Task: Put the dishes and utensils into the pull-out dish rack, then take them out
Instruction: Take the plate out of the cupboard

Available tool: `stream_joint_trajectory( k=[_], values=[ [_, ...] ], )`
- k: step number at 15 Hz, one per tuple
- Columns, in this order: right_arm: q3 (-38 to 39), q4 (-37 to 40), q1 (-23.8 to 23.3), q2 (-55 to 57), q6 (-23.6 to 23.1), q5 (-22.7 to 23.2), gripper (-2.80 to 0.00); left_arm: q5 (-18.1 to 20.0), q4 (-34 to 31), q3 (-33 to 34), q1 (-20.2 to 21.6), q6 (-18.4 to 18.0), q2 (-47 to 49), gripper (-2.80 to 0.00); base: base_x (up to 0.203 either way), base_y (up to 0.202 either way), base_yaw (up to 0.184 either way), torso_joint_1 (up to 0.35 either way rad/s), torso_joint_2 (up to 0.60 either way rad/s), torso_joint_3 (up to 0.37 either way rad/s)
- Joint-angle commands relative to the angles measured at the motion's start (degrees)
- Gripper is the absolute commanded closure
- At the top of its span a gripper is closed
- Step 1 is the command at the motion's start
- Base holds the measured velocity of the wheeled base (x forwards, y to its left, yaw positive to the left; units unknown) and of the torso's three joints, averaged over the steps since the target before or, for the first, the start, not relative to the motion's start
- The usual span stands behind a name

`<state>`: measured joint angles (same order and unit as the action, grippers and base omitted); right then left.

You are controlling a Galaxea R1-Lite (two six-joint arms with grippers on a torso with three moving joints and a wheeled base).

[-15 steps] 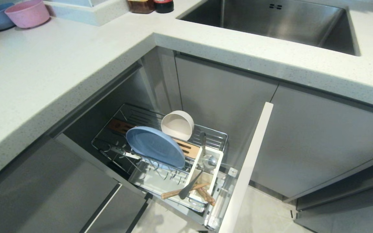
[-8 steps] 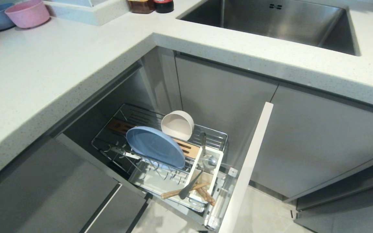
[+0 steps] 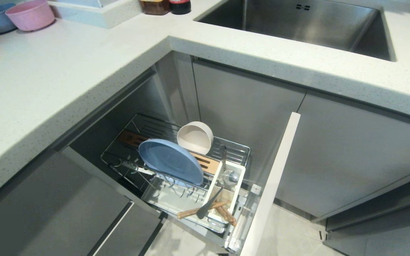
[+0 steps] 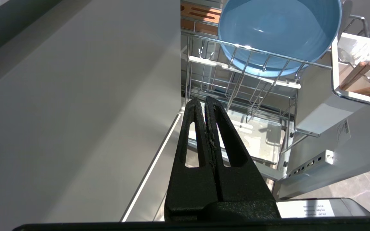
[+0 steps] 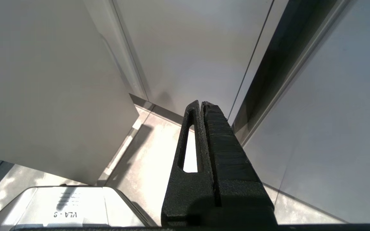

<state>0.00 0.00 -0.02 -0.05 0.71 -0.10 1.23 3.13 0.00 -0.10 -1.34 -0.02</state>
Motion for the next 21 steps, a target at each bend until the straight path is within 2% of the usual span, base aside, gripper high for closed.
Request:
stream_joint_trajectory(
  k=[1,11,14,15,17,21],
  values=[
    [0.09,0.00,0.02,0.05,0.00,0.01,0.00,0.00,0.03,1.23,0.01,0.02,0.11,0.00,0.000,0.000,0.000,0.000,0.00,0.000],
    [0.09,0.00,0.02,0.05,0.00,0.01,0.00,0.16,0.12,1.32,0.01,-0.32,0.11,0.00,0.000,0.000,0.000,0.000,0.00,0.000],
    [0.09,0.00,0.02,0.05,0.00,0.01,0.00,1.19,2.43,1.35,0.01,-2.40,0.11,0.00,0.000,0.000,0.000,0.000,0.00,0.000],
    [0.06,0.00,0.02,0.05,0.00,0.01,0.00,3.99,5.60,0.38,0.01,-2.35,0.11,0.00,0.000,0.000,0.000,0.000,0.00,0.000],
    [0.06,0.00,0.02,0.05,0.00,0.01,0.00,10.56,7.15,-5.89,0.01,-0.81,0.13,0.00,0.000,0.000,0.000,0.000,0.00,0.000],
    [0.07,0.00,0.02,0.05,0.00,0.01,0.00,24.89,-0.83,-23.00,0.02,0.21,1.73,0.00,0.000,0.000,0.000,0.000,0.00,0.000]
  ],
)
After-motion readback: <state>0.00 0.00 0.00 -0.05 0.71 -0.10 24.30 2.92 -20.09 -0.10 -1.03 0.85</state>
